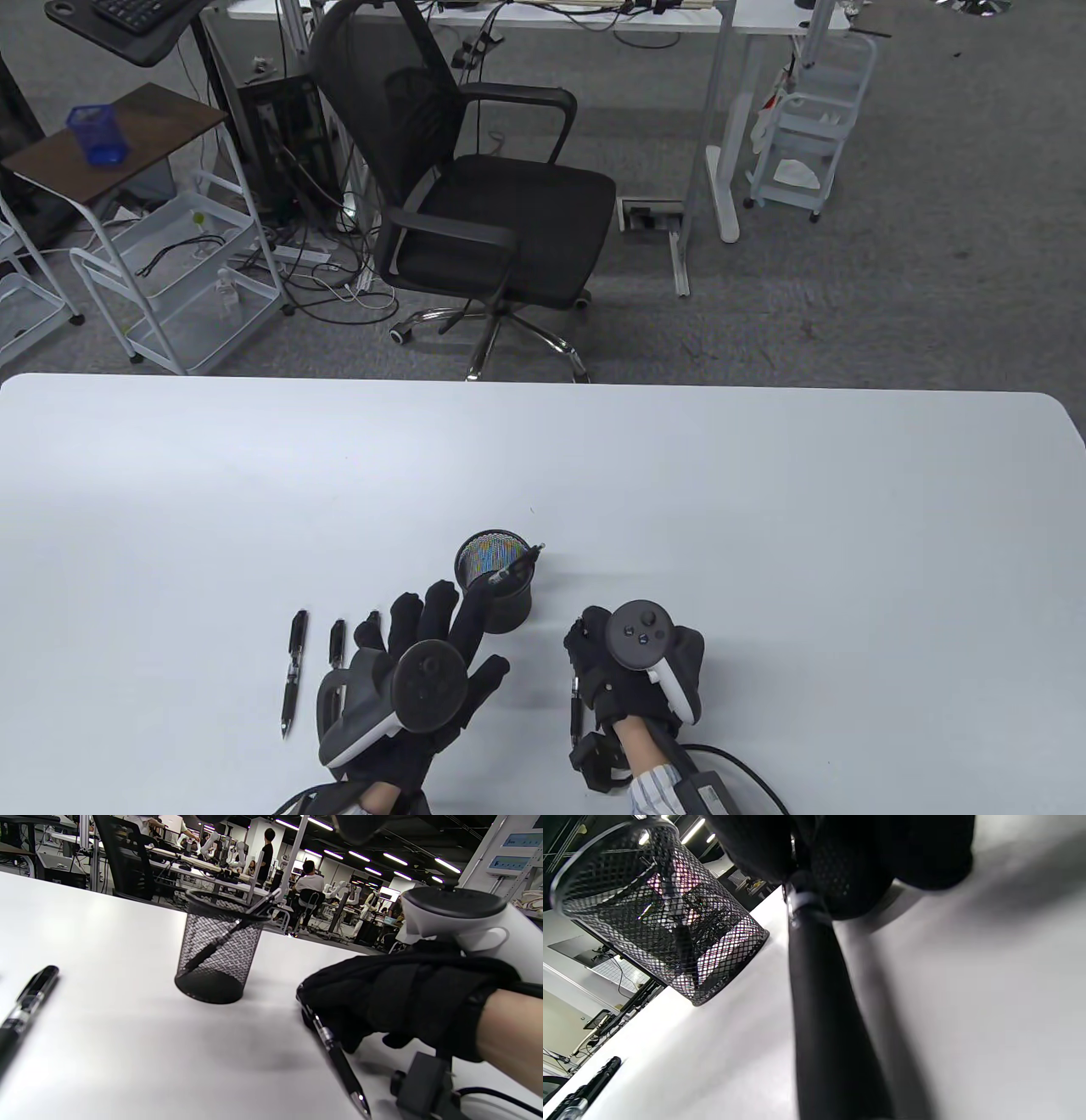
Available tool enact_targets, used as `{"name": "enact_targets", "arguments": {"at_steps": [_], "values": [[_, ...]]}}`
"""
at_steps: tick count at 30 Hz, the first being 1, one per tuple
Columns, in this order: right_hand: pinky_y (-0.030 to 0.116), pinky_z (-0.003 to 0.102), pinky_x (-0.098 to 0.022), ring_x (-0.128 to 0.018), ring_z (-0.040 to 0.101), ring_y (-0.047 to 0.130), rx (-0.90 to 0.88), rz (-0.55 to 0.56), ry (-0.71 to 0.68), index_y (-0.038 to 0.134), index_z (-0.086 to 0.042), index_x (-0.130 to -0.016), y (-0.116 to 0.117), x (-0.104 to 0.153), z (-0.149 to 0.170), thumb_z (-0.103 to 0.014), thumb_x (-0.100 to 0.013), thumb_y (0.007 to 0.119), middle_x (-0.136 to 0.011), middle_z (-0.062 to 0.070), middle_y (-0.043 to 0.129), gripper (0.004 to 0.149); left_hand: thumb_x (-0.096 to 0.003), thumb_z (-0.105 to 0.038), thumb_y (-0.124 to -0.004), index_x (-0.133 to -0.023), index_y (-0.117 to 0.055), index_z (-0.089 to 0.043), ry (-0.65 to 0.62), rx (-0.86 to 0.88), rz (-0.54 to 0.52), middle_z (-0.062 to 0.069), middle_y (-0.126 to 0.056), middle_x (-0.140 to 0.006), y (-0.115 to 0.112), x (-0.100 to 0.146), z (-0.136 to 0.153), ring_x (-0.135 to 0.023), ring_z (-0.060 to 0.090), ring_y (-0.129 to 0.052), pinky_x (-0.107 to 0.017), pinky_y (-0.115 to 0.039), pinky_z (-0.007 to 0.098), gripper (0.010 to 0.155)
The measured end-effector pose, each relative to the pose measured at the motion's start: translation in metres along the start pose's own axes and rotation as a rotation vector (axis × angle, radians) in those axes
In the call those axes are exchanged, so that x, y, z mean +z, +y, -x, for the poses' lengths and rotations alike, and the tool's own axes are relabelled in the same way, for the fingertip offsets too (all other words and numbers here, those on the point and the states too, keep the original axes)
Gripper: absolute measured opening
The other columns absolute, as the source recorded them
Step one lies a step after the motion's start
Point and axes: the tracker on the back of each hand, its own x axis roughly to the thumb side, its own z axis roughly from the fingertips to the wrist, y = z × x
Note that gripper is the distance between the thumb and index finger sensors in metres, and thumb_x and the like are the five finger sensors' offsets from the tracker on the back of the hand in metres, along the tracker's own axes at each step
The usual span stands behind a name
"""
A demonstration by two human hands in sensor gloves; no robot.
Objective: Press to open click pens
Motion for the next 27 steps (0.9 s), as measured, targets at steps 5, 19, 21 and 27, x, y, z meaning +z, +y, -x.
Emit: {"name": "enact_targets", "arguments": {"at_steps": [5,19,21,27], "values": [[0.083,0.034,-0.042,-0.052,0.025,0.094,0.063,-0.011,0.008,0.066,0.01,-0.108,0.004,0.0,-0.003,-0.025,-0.064,0.075,-0.083,0.025,0.084,0.057,-0.0729,-0.055,-0.055,-0.127,-0.026,-0.026,0.003,-0.002,-0.001,0.024,-0.027,-0.132,0.0,0.0,0.0,-0.114,0.063,-0.031,-0.071,-0.026,0.084,0.068],[0.084,0.029,-0.041,-0.049,0.017,0.093,0.199,-0.006,0.025,0.067,0.004,-0.107,0.009,0.002,-0.01,-0.024,-0.063,0.076,-0.081,0.018,0.083,0.053,-0.0729,-0.055,-0.055,-0.127,-0.026,-0.025,0.008,-0.003,0.0,0.024,-0.027,-0.132,0.0,0.0,0.0,-0.114,0.063,-0.03,-0.071,-0.026,0.084,0.068],[0.084,0.029,-0.041,-0.05,0.016,0.093,0.2,-0.008,0.02,0.067,0.004,-0.107,0.008,0.003,-0.01,-0.025,-0.063,0.076,-0.081,0.018,0.083,0.054,-0.0729,-0.055,-0.055,-0.127,-0.026,-0.025,0.008,-0.003,0.0,0.024,-0.027,-0.132,0.0,0.0,-0.001,-0.114,0.063,-0.031,-0.071,-0.026,0.084,0.068],[0.083,0.03,-0.041,-0.05,0.016,0.092,0.207,-0.015,0.027,0.066,0.004,-0.108,0.009,0.003,-0.011,-0.026,-0.063,0.076,-0.082,0.018,0.082,0.055,-0.0728,-0.055,-0.055,-0.127,-0.026,-0.025,0.009,-0.003,0.001,0.024,-0.027,-0.132,0.0,0.0,-0.001,-0.114,0.063,-0.031,-0.071,-0.026,0.084,0.068]]}}
